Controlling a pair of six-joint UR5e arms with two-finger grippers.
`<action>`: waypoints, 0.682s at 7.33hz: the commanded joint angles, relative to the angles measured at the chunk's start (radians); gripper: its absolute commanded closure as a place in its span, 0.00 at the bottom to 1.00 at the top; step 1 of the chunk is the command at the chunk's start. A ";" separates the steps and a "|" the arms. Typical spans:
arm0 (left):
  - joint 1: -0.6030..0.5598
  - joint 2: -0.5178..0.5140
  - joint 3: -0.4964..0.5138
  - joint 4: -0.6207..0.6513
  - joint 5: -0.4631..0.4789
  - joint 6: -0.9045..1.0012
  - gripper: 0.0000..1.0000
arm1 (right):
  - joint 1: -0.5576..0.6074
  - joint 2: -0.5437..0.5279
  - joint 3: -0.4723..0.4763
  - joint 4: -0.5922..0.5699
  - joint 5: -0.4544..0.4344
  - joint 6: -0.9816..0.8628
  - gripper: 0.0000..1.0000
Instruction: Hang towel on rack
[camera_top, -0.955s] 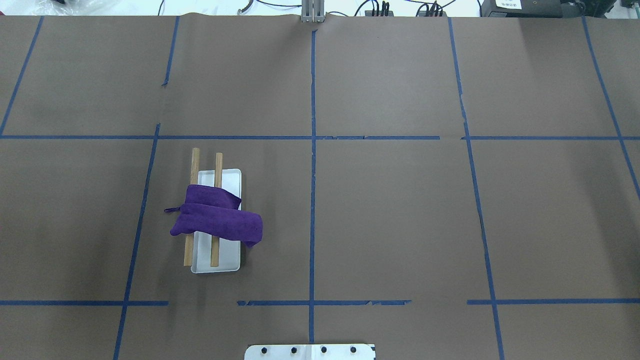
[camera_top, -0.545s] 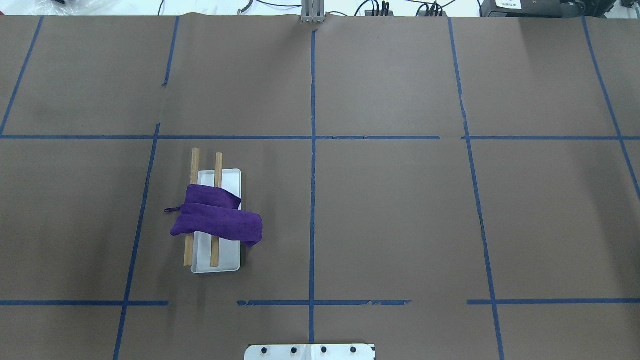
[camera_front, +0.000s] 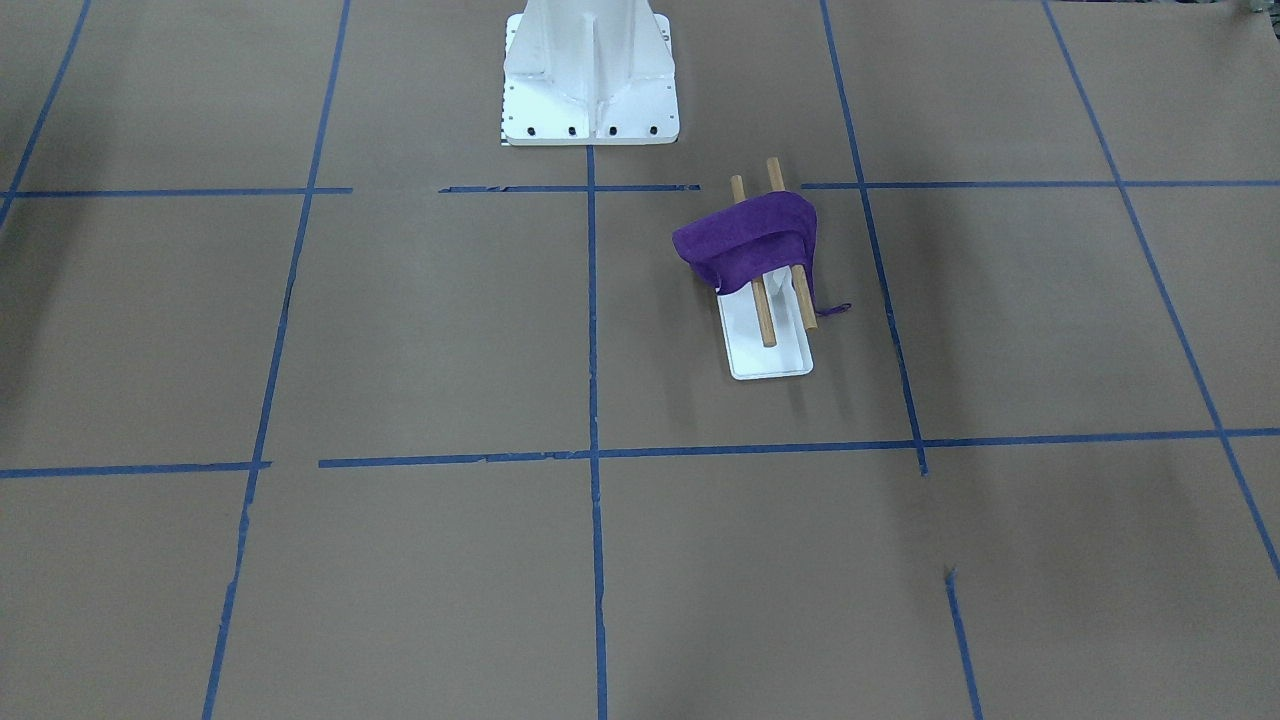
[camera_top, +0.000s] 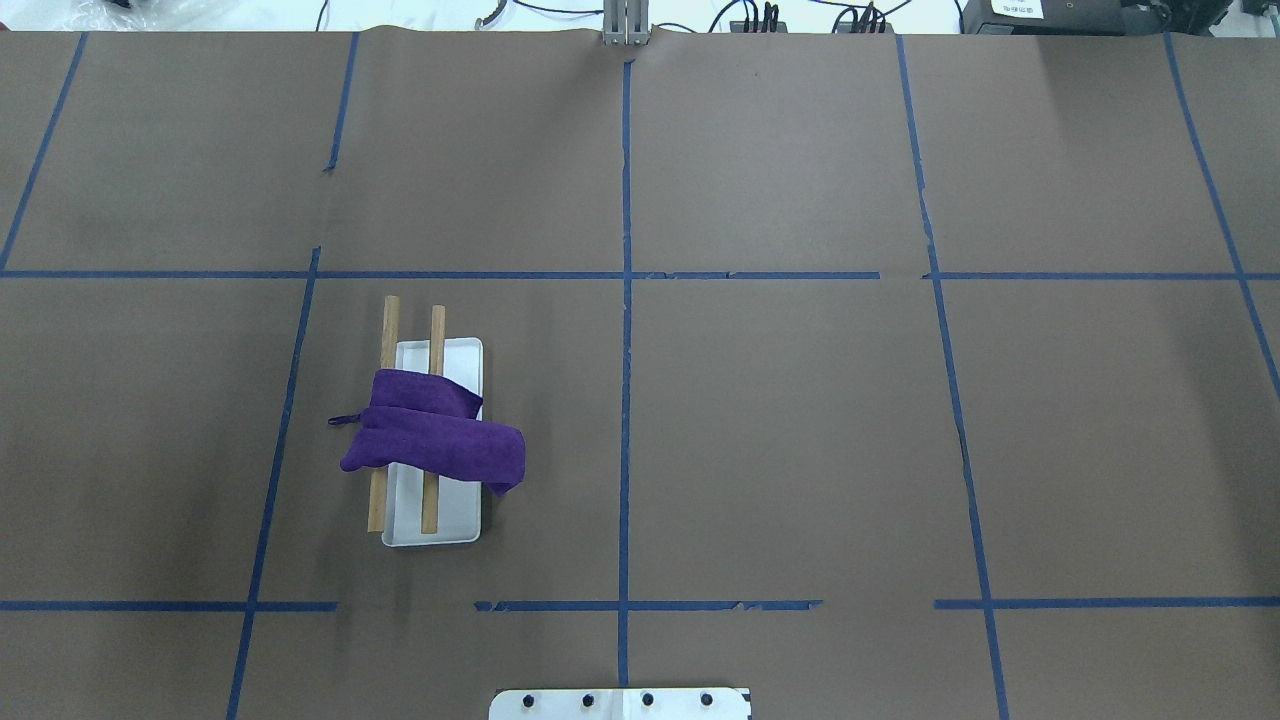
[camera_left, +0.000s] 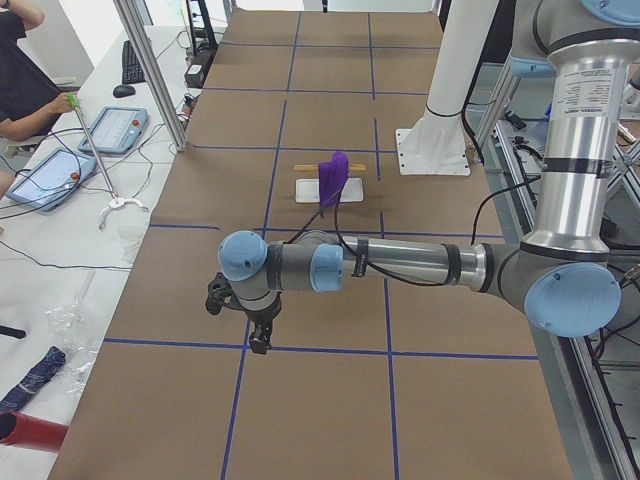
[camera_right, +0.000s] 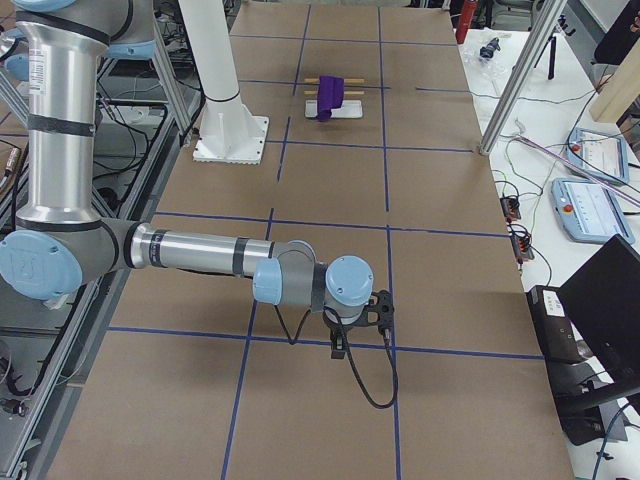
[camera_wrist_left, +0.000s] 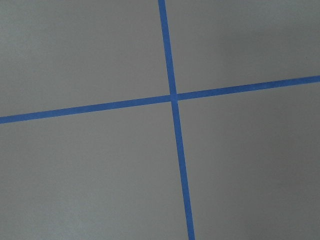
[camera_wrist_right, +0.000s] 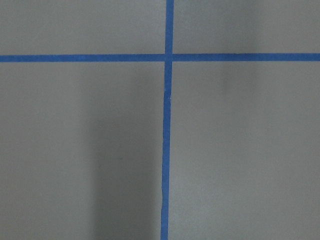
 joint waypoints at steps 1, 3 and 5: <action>0.000 0.000 -0.005 0.000 0.000 0.000 0.00 | 0.016 0.010 0.041 0.015 -0.013 0.052 0.00; 0.000 -0.002 -0.006 0.000 0.000 -0.002 0.00 | 0.016 0.005 0.038 0.030 -0.032 0.052 0.00; 0.000 -0.003 -0.006 -0.002 0.000 -0.002 0.00 | 0.016 0.005 0.034 0.030 -0.032 0.050 0.00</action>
